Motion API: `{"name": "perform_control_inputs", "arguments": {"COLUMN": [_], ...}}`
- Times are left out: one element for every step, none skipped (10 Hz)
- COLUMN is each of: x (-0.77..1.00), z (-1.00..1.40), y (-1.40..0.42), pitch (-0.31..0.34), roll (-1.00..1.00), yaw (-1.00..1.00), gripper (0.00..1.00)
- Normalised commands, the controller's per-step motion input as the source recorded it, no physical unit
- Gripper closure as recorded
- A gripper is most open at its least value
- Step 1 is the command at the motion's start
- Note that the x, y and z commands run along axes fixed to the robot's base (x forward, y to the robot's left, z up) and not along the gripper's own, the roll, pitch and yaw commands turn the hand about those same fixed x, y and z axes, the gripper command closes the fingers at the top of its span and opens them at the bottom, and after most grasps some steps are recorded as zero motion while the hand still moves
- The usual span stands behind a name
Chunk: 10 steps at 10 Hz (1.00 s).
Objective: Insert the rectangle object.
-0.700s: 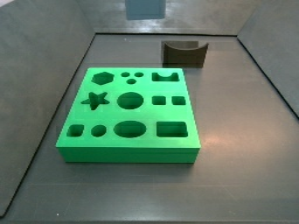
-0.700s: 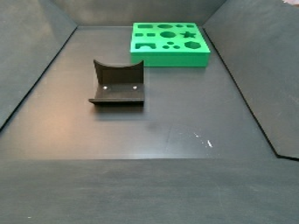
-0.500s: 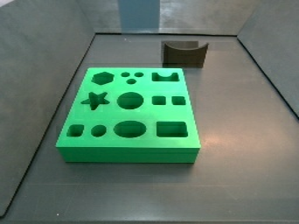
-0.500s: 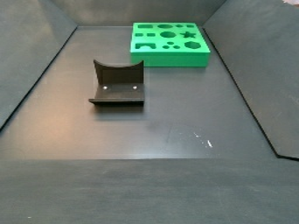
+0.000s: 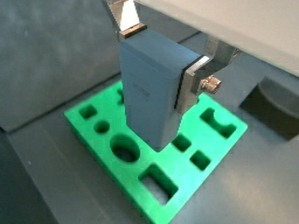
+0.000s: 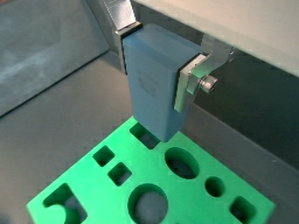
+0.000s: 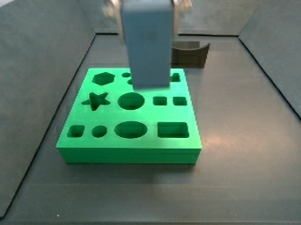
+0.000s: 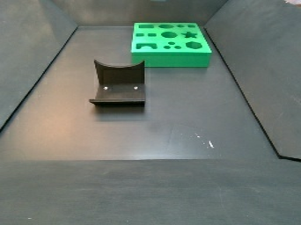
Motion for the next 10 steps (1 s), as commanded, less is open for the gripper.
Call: {"name": "perform_control_inputs", "arguments": {"x": [0.61, 0.39, 0.18, 0.08, 0.03, 0.03, 0.00, 0.15, 0.45, 0.49], "z": [-0.97, -1.00, -1.00, -0.56, -0.49, -0.45, -0.34, -0.31, -0.33, -0.33], "y": [-0.11, -0.09, -0.16, -0.02, 0.00, 0.00, 0.00, 0.00, 0.00, 0.00], "pitch": [-0.019, 0.000, -0.034, -0.020, -0.057, -0.046, -0.004, -0.020, -0.011, -0.034], "roll": [0.14, 0.09, 0.10, 0.02, 0.00, 0.00, 0.01, 0.00, -0.04, -0.07], "yaw": [-0.20, -0.07, -0.17, -0.10, -0.01, -0.02, 0.00, 0.00, -0.01, -0.01], "gripper": [1.00, 1.00, 1.00, 1.00, 1.00, 1.00, 1.00, 1.00, 1.00, 1.00]}}
